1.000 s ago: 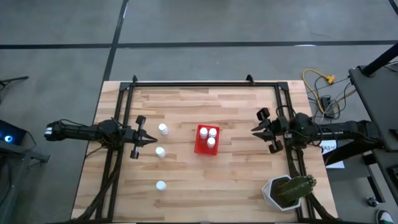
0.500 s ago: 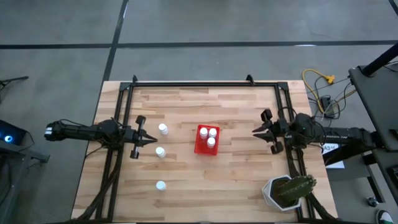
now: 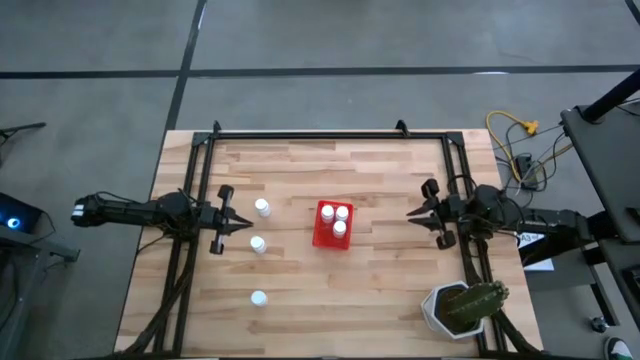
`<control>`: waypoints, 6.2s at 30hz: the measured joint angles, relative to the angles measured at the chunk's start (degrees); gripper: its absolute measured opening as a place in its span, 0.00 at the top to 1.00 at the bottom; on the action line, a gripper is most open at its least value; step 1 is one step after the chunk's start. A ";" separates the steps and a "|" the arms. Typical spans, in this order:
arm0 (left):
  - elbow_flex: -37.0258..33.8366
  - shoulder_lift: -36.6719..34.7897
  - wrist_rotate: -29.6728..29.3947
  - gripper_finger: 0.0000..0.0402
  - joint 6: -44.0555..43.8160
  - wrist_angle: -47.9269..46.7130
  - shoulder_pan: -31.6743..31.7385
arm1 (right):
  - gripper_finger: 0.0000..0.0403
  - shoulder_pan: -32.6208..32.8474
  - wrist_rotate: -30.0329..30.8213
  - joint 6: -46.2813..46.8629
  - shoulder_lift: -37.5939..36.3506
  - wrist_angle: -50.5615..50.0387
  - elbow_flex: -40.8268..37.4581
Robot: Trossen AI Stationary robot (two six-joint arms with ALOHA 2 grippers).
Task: Pick and place pill bottles into a basket
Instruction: Put the white medicine bottle into the red bin
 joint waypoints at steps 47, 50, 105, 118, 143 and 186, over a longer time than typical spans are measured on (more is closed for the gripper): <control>17.79 29.87 1.00 0.57 -3.01 -4.55 -0.17 | 0.85 -0.04 -0.04 0.21 0.24 -2.96 -0.26; 20.08 33.63 0.84 0.57 -2.86 -6.36 -0.17 | 0.85 -0.04 -0.05 0.22 0.24 -3.02 -0.26; 67.69 77.28 4.69 0.34 -16.53 -55.45 -20.88 | 0.85 -0.06 -0.10 0.07 0.24 -2.92 -0.26; 68.32 81.35 2.08 0.33 -24.15 -55.54 -27.87 | 0.85 -0.05 -0.10 0.04 0.22 -2.92 -0.26; 63.95 81.27 -4.66 0.33 -30.27 -49.13 -33.24 | 0.85 -0.04 -0.11 0.02 0.22 -2.91 -0.26; 59.91 88.63 -0.65 0.33 -32.02 -44.98 -33.48 | 0.85 -0.04 -0.09 0.05 0.23 -2.93 -0.26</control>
